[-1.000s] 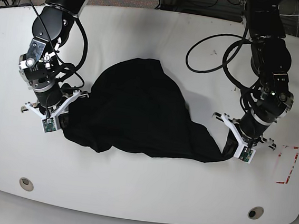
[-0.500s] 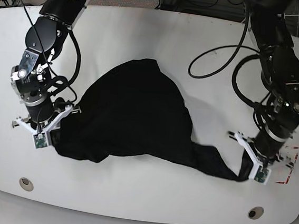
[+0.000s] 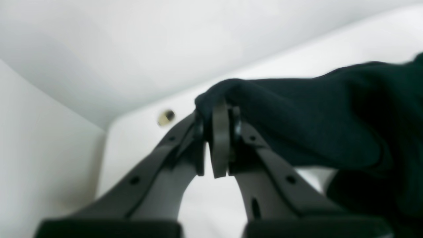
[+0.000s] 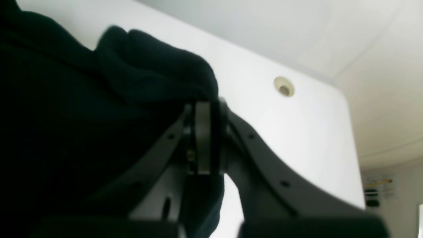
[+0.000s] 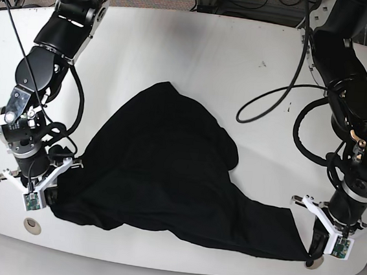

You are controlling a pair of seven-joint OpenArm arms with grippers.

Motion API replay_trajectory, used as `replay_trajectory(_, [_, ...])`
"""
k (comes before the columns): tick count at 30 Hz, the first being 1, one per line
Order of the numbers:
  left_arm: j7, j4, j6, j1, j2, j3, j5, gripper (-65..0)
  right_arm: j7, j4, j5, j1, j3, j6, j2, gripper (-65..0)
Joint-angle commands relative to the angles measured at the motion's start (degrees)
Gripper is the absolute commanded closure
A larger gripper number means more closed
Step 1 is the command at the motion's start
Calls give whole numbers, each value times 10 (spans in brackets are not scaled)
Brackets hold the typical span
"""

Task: Fold the T-shirt properly
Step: 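Pull both grippers apart and toward the table edge, stretching the shirt, then lift the held T-shirt with both grippers and swing it over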

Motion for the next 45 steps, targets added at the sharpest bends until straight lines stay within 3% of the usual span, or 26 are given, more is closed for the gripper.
replay_trajectory(1, [-12, 15, -2, -27, -6, -7, -2, 0, 8, 1, 7, 38, 3, 2, 15, 0])
replay_trajectory(21, [2, 10, 5, -125, -13, -17, 3, -1, 7, -12, 4, 160, -7, 4, 38, 0])
replay_trajectory(33, [10, 15, 1, -182, -14, -38, 4, -3, 3, -11, 1, 212, -28, 2, 80, -1])
replay_trajectory(45, [32, -12, 4, -262, -27, -45, 2, -1, -14, -72, -2, 315, -46, 5, 114, -3])
